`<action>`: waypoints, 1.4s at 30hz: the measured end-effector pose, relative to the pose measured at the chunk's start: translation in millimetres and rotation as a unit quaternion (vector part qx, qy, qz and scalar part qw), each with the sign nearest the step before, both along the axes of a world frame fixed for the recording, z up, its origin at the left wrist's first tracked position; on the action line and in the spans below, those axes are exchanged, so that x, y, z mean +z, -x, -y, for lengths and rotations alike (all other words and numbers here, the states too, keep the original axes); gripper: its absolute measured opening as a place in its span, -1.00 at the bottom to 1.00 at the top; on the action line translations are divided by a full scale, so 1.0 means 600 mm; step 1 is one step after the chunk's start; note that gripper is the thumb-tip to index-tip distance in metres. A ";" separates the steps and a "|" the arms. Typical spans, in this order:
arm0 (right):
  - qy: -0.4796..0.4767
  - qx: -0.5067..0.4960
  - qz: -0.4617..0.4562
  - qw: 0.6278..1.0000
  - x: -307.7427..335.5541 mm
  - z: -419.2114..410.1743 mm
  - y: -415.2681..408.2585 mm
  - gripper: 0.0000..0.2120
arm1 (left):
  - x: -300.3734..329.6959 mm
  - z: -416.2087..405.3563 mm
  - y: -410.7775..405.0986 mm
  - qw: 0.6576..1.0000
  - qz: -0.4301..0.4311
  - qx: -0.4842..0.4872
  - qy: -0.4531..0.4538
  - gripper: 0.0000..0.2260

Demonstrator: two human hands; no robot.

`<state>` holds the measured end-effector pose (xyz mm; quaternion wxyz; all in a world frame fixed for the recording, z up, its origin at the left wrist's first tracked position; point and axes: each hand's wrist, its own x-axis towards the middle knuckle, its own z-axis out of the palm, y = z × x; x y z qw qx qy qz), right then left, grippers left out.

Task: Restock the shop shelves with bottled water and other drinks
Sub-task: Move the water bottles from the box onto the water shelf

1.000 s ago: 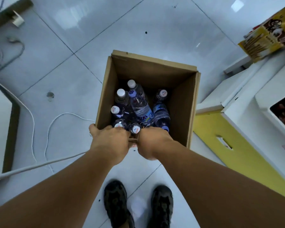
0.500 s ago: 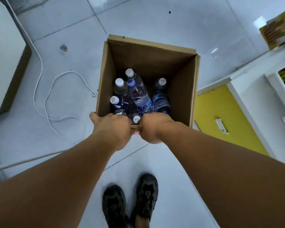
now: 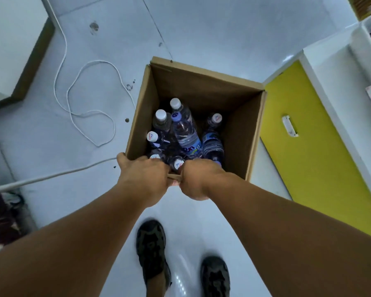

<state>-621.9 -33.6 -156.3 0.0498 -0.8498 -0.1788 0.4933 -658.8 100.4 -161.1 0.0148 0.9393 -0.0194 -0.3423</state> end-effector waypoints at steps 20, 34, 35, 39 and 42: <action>-0.006 0.091 0.028 0.995 0.008 0.155 0.315 -0.93 | -0.015 0.162 0.353 0.995 -0.004 0.096 0.003 -0.69; -0.013 0.133 0.044 0.990 -0.007 0.307 0.566 -0.94 | -0.020 0.324 0.619 0.991 0.018 0.129 -0.014 -0.87; -0.010 0.141 0.044 0.989 -0.002 0.319 0.580 -0.94 | -0.017 0.340 0.637 0.990 0.016 0.136 -0.012 -0.86; 0.008 0.146 0.028 0.989 0.012 0.369 0.653 -0.95 | -0.002 0.401 0.715 0.988 -0.010 0.155 0.013 -0.73; 0.006 0.130 0.027 0.991 0.013 0.402 0.715 -0.98 | 0.002 0.430 0.770 0.990 -0.005 0.137 0.014 -0.73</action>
